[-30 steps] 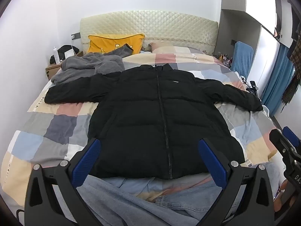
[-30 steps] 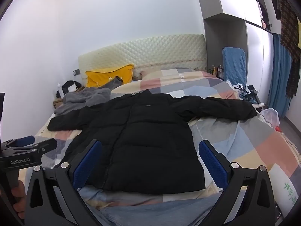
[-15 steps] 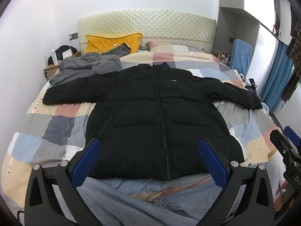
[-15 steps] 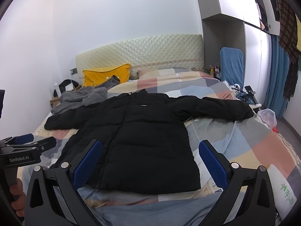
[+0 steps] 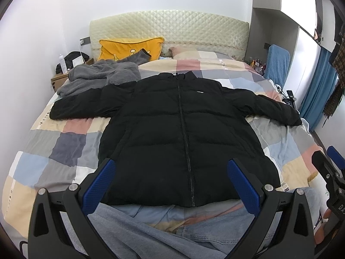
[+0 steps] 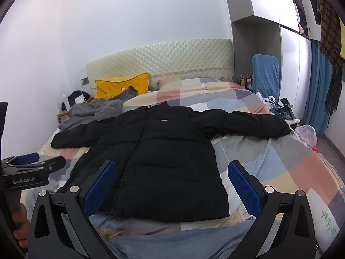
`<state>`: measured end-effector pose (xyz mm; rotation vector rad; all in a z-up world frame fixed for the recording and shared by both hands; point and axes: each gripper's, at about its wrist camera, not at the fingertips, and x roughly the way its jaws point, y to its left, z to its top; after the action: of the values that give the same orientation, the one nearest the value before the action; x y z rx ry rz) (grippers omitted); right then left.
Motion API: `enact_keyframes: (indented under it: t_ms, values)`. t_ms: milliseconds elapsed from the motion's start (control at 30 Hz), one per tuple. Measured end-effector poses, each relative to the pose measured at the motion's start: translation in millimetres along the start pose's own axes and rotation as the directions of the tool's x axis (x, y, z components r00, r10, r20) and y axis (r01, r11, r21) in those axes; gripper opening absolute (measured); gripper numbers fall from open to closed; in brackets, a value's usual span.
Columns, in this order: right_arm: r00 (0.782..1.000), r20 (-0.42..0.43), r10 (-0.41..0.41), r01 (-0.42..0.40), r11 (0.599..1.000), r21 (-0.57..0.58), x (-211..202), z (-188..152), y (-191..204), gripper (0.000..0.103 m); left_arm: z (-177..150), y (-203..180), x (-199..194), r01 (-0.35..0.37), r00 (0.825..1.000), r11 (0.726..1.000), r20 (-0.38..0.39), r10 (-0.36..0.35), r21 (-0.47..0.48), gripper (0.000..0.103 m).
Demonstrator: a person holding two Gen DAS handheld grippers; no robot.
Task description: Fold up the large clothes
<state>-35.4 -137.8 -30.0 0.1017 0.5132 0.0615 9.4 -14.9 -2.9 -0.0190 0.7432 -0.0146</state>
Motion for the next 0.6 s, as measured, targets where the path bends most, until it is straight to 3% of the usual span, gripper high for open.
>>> enact_keyframes:
  t_ms: [600]
  values:
    - [1.0, -0.002, 0.001, -0.001, 1.0, 0.003, -2.2, 1.3, 1.0, 0.103, 2.8, -0.8, 0.1, 0.002, 1.0, 1.0, -0.002, -0.002, 0.006, 0.103]
